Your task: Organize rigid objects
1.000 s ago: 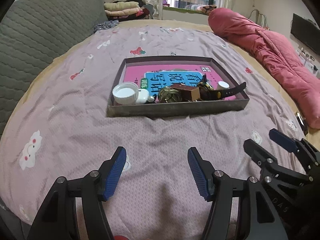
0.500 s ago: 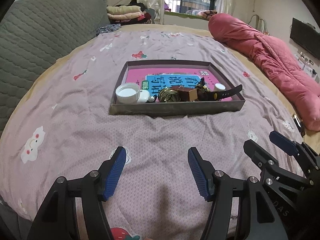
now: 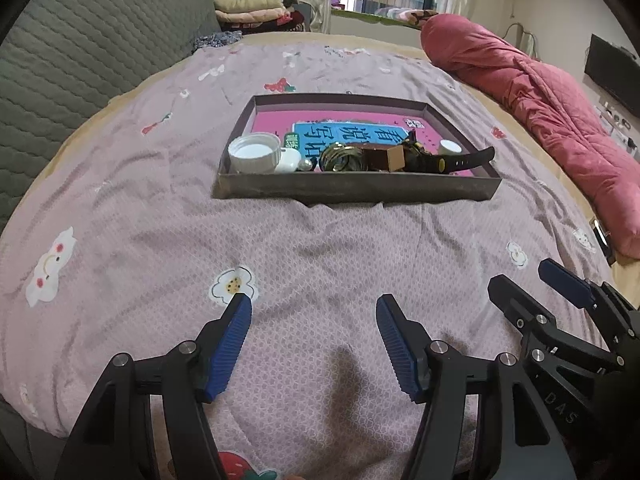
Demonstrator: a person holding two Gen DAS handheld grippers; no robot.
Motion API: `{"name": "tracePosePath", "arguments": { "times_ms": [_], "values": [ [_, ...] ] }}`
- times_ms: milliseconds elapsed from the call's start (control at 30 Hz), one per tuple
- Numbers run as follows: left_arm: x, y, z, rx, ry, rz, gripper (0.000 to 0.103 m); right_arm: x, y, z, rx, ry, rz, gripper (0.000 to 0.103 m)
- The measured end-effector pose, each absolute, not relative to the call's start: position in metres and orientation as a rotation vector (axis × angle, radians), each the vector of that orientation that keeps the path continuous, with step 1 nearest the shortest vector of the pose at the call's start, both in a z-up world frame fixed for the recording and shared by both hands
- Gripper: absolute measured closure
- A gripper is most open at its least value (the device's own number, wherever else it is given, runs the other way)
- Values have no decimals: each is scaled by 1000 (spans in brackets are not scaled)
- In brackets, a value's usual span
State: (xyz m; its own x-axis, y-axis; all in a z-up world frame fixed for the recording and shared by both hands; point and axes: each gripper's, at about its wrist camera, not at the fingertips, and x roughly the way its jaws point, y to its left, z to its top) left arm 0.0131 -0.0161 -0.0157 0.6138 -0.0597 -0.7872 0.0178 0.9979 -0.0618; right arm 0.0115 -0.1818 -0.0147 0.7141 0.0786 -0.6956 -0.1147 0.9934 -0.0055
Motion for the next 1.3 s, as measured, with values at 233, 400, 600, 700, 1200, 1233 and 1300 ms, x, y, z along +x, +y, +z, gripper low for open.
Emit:
{"name": "tracePosePath", "arguments": {
  "times_ms": [233, 400, 600, 700, 1200, 1233, 1300],
  "values": [
    [18, -19, -23, -53, 920, -51, 37, 16, -184, -24, -47, 785, 108, 40],
    [22, -17, -28, -60, 932, -45, 37, 19, -187, -26, -39, 787, 106, 40],
    [22, -17, -31, -55, 935, -38, 37, 21, -187, -29, -42, 797, 104, 40],
    [22, -17, -30, -51, 933, -38, 37, 21, -186, -30, -47, 796, 105, 40],
    [22, -15, -28, -51, 929, -29, 37, 20, -180, -30, -67, 796, 116, 40],
    [22, -15, -28, -52, 929, -30, 37, 19, -180, -30, -66, 796, 117, 40],
    [22, -14, -28, -51, 929, -29, 37, 19, -180, -30, -68, 798, 117, 40]
  ]
}}
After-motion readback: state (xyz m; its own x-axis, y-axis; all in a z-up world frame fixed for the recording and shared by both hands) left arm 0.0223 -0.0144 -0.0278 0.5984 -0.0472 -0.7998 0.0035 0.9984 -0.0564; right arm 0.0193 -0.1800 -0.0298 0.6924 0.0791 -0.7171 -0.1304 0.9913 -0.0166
